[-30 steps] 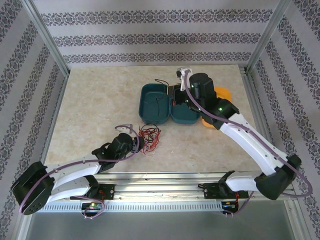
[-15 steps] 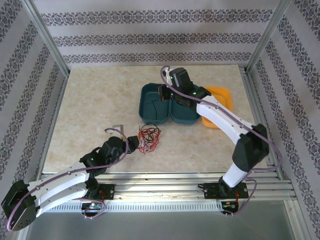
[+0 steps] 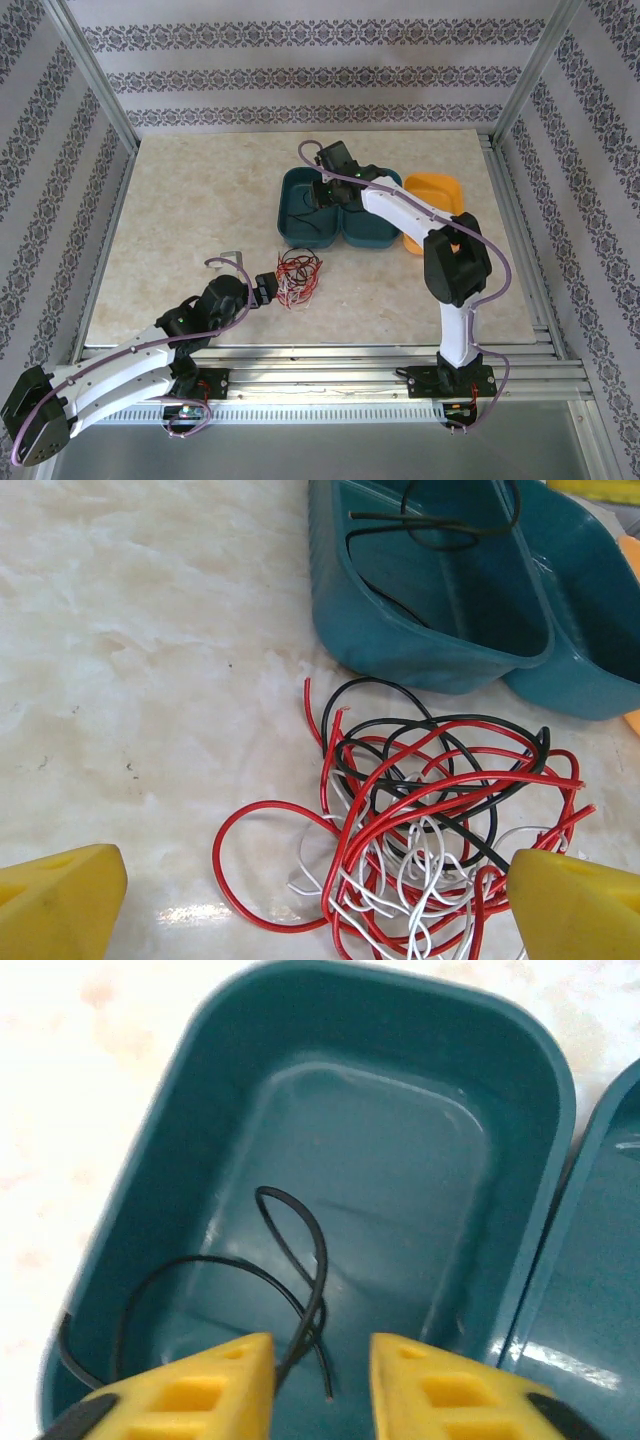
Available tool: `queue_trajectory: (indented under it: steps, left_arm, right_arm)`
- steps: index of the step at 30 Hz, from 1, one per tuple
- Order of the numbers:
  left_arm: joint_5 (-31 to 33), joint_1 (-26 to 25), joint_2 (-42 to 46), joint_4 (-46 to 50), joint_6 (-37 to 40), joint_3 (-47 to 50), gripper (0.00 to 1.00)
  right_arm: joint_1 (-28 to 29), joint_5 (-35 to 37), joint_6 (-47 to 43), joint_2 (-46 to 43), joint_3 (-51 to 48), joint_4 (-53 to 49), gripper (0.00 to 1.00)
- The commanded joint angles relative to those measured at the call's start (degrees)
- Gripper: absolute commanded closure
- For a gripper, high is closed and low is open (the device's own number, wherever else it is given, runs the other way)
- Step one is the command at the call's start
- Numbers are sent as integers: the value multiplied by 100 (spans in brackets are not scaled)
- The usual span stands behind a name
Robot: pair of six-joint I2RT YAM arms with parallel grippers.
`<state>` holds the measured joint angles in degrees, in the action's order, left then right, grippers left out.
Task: Untangle the cables
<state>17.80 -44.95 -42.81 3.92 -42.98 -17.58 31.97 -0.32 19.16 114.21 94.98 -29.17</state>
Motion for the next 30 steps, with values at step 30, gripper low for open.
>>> queue_trajectory:
  steps: [30]
  left_arm:
    - [-93,-40,-910,-702,195,-386,2]
  right_arm:
    - [918,-664,1452,-3544,-3480,430,63]
